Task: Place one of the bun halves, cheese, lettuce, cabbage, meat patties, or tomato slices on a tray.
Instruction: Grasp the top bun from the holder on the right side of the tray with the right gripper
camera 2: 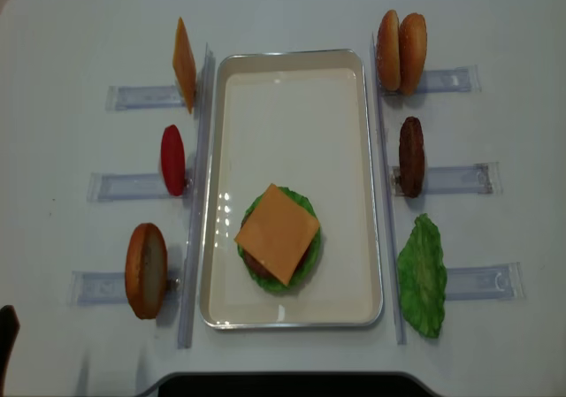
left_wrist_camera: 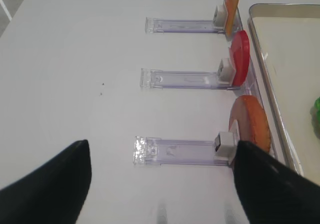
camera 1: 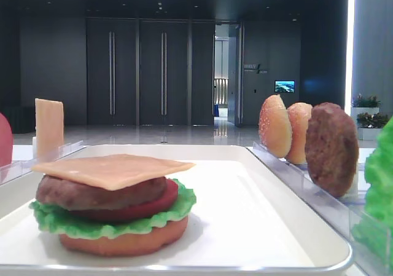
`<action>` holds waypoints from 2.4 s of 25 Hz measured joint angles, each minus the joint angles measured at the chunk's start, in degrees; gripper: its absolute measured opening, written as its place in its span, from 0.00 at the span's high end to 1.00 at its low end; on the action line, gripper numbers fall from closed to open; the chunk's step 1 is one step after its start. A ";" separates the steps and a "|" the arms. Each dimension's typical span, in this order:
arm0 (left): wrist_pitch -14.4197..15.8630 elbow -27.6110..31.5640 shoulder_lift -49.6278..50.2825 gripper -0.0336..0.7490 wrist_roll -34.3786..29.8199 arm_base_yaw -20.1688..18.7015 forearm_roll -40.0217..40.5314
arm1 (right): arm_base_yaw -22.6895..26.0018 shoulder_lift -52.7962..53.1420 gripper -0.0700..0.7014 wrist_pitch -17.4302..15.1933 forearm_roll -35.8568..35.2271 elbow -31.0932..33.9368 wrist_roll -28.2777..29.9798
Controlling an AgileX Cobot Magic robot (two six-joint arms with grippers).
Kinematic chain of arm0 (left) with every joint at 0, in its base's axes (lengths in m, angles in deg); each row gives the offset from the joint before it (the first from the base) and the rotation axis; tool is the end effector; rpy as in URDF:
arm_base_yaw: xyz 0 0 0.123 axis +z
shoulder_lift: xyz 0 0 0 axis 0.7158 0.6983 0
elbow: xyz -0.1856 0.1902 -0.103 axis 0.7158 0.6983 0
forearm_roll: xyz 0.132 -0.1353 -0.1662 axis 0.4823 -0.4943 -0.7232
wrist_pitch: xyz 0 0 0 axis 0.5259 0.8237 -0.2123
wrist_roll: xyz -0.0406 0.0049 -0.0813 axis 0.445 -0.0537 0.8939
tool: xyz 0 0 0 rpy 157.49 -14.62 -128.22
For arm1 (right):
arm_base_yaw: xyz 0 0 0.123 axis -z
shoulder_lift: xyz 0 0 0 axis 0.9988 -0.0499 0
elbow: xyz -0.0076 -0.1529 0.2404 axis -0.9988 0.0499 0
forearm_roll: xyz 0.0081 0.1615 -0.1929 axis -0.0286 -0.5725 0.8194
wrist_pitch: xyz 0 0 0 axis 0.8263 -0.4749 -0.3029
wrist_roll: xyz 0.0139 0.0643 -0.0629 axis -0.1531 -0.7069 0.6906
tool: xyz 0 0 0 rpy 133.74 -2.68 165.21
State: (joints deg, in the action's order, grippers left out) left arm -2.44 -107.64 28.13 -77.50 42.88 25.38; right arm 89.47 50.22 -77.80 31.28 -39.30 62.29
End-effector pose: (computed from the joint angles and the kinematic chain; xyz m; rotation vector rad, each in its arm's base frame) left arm -0.0065 0.0109 0.2674 -0.0767 2.0942 0.0594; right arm -0.0100 0.0012 0.2731 0.1639 2.0962 0.0585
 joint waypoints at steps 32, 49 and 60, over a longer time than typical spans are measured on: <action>0.00 0.00 0.00 0.07 0.00 0.00 0.00 | 0.00 -10.73 0.14 -1.10 -0.50 -2.04 0.96; 0.00 0.00 0.00 0.07 0.00 0.00 0.00 | 0.00 -65.18 0.14 -2.82 -7.92 -24.85 10.56; 0.00 0.00 0.00 0.07 0.00 0.00 0.00 | 0.00 -90.41 0.14 2.23 -11.54 -46.37 13.95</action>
State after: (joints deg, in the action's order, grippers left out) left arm -2.44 -107.64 28.13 -77.50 42.88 25.38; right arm 89.47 -40.19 -75.57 19.73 -85.67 76.24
